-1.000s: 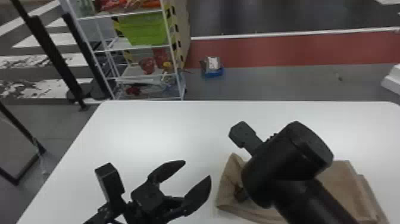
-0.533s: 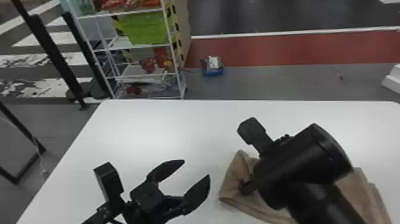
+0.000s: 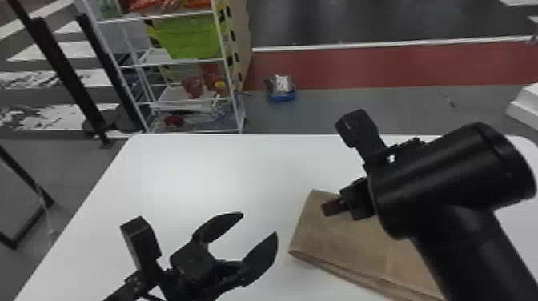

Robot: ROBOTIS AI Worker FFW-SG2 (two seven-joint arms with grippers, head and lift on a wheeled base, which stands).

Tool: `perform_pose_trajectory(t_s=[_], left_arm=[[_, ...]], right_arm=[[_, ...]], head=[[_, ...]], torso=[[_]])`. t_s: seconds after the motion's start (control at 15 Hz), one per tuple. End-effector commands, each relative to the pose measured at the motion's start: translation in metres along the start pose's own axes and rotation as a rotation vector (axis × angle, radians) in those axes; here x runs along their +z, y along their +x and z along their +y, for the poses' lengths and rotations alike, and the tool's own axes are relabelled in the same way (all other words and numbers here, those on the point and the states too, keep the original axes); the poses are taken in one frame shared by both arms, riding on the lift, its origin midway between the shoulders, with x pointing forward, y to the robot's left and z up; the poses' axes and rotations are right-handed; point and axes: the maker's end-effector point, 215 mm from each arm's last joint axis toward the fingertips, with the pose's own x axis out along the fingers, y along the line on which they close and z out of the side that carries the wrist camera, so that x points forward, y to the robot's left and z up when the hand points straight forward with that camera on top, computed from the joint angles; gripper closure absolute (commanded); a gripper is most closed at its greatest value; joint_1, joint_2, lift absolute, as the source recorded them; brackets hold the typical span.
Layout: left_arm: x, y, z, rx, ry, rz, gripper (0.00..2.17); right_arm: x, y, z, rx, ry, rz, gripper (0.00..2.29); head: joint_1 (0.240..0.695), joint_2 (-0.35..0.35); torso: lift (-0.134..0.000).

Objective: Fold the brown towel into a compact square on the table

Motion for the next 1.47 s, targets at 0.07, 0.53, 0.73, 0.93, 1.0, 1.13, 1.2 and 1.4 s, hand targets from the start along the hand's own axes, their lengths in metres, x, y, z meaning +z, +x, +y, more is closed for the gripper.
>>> perform_pose_trajectory(t_s=[0.07, 0.53, 0.73, 0.93, 1.0, 1.13, 1.2, 1.4], left_arm=[[-0.001, -0.001, 0.002, 0.004, -0.003, 0.001, 0.08], [-0.005, -0.002, 0.005, 0.008, -0.008, 0.007, 0.08], [-0.005, -0.003, 0.005, 0.003, -0.009, 0.006, 0.08], [-0.006, -0.005, 0.007, 0.008, -0.010, 0.008, 0.08], [-0.007, -0.005, 0.007, 0.008, -0.011, 0.009, 0.08], [-0.006, -0.005, 0.008, 0.009, -0.011, 0.007, 0.08], [-0.007, -0.005, 0.008, 0.008, -0.012, 0.008, 0.08], [-0.006, -0.006, 0.010, 0.011, -0.012, 0.006, 0.08]], right_arm=[[-0.004, 0.000, 0.004, 0.016, 0.011, 0.010, 1.11], [-0.023, 0.028, -0.014, -0.041, -0.023, 0.153, 0.57], [-0.020, 0.030, -0.023, -0.055, -0.022, 0.173, 0.57], [-0.014, 0.031, -0.033, -0.080, -0.044, 0.206, 0.57], [-0.016, 0.032, -0.034, -0.082, -0.045, 0.218, 0.57], [-0.022, 0.036, -0.034, -0.080, -0.048, 0.240, 0.58], [-0.024, 0.037, -0.035, -0.081, -0.048, 0.247, 0.58], [-0.033, 0.042, -0.034, -0.083, -0.057, 0.276, 0.58]], head=[[0.695, 0.154], [0.695, 0.150], [0.695, 0.145], [0.695, 0.142], [0.695, 0.141], [0.695, 0.138], [0.695, 0.137], [0.695, 0.135]], torso=[[-0.124], [-0.124], [-0.124], [-0.124], [-0.124], [-0.124], [-0.124], [-0.124]])
